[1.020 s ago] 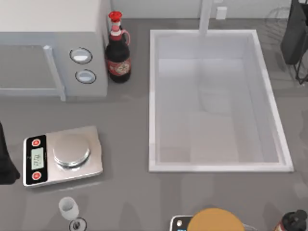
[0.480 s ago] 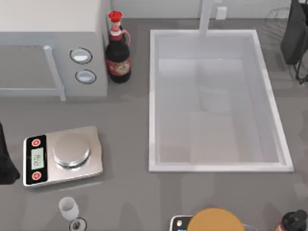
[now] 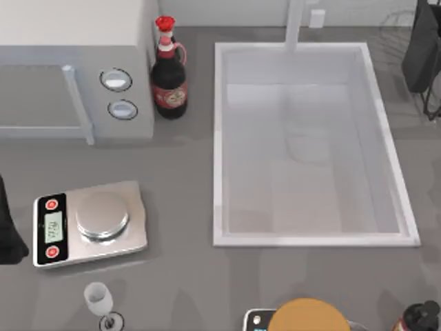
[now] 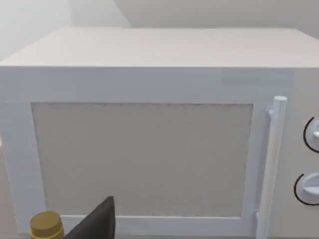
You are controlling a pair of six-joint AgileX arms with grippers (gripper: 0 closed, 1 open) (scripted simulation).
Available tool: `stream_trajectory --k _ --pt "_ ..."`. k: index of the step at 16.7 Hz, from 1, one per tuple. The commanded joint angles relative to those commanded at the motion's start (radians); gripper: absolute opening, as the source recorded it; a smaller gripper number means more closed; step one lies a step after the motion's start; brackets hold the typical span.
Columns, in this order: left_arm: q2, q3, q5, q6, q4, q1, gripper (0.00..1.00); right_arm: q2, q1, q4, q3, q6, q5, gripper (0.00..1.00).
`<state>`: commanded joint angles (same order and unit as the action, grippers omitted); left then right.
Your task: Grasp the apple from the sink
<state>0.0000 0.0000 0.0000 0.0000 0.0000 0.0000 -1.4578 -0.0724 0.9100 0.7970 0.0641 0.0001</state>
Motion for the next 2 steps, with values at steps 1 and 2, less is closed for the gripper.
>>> stream_trajectory --k 1,2 --pt "0.000 0.000 0.000 0.000 0.000 0.000 1.00 0.000 0.000 0.000 0.000 0.000 0.000 1.00" --pt "0.000 0.000 0.000 0.000 0.000 0.000 1.00 0.000 0.000 0.000 0.000 0.000 0.000 1.00"
